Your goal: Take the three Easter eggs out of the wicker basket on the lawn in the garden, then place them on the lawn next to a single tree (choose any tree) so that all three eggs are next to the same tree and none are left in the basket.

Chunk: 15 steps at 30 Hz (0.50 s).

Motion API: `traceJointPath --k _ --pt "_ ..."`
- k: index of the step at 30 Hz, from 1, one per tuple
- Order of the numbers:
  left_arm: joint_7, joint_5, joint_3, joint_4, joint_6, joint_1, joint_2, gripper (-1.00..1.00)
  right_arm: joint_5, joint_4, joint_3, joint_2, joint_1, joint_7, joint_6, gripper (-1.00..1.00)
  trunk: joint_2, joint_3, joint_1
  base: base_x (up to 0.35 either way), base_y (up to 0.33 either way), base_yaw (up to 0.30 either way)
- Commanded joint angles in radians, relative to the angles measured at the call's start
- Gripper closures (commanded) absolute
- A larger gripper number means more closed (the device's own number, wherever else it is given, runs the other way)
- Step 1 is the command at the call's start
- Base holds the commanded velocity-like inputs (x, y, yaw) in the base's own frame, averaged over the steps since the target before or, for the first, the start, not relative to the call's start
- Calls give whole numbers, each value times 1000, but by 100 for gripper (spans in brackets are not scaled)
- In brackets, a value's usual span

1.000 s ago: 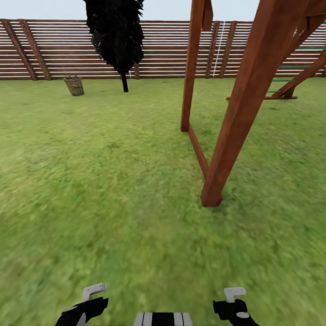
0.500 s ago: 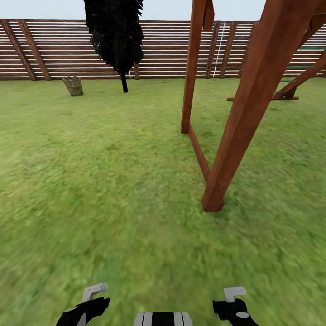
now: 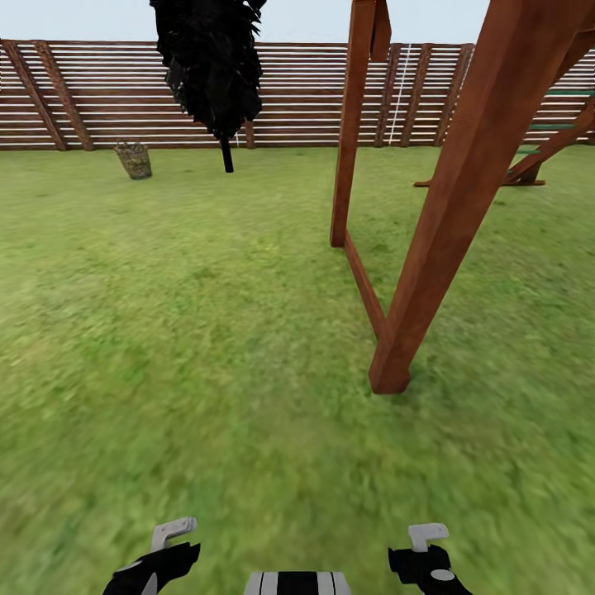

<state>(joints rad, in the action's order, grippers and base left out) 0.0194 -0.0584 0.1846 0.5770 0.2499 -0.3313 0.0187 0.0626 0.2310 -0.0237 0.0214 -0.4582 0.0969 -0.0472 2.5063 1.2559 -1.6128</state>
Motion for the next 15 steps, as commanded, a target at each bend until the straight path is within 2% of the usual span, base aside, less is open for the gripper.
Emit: traceJointPath --k 1,15 --pt "2 -6 3 2 6 0 0 -100 6 -1 -2 0 0 4 -2 -100 0 -1 0 0 0 0" --pt "2 -6 3 0 6 0 0 -100 6 -1 -2 0 0 4 -2 -100 0 -23 0 0 0 0"
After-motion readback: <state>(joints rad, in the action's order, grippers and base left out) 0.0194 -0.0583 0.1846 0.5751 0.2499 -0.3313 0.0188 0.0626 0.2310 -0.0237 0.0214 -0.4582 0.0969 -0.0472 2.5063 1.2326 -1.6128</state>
